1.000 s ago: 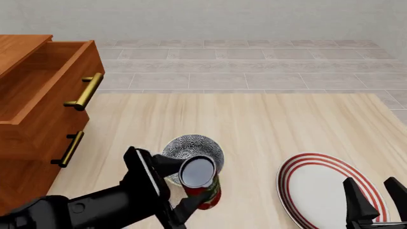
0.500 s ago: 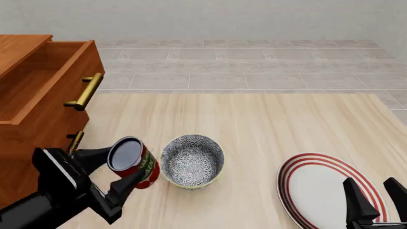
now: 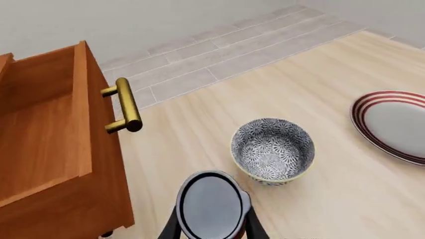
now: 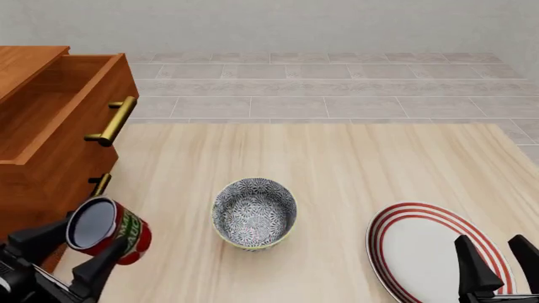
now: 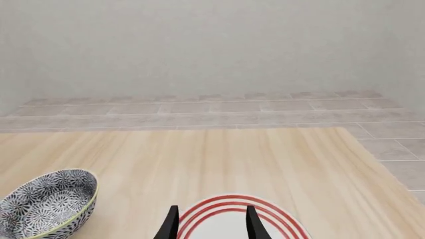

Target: Put the ketchup in the top drawer of the cabinet.

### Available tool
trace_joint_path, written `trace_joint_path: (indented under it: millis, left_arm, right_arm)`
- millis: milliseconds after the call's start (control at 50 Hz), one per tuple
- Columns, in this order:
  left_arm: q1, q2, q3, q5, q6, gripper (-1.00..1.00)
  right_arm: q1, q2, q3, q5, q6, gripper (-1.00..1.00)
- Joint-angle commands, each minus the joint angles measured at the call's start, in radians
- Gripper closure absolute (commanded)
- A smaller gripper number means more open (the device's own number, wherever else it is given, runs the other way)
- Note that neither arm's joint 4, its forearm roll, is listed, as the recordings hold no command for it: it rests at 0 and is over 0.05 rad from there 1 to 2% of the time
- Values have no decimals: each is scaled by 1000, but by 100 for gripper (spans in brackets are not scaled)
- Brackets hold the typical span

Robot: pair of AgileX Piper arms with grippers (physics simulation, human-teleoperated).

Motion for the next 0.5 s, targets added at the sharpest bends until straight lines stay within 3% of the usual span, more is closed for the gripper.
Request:
trace_joint_path:
  millis: [20, 320, 500]
  left_arm:
    - [51, -99, -9, 94, 23, 100]
    - [55, -90, -43, 136, 4, 100]
    - [55, -101, -150, 252, 8, 100]
  right_arm:
    - [-1, 1, 0, 1, -3, -100]
    - [-2, 0, 0, -1, -5, -100]
    - [-8, 2, 0, -1, -7, -100]
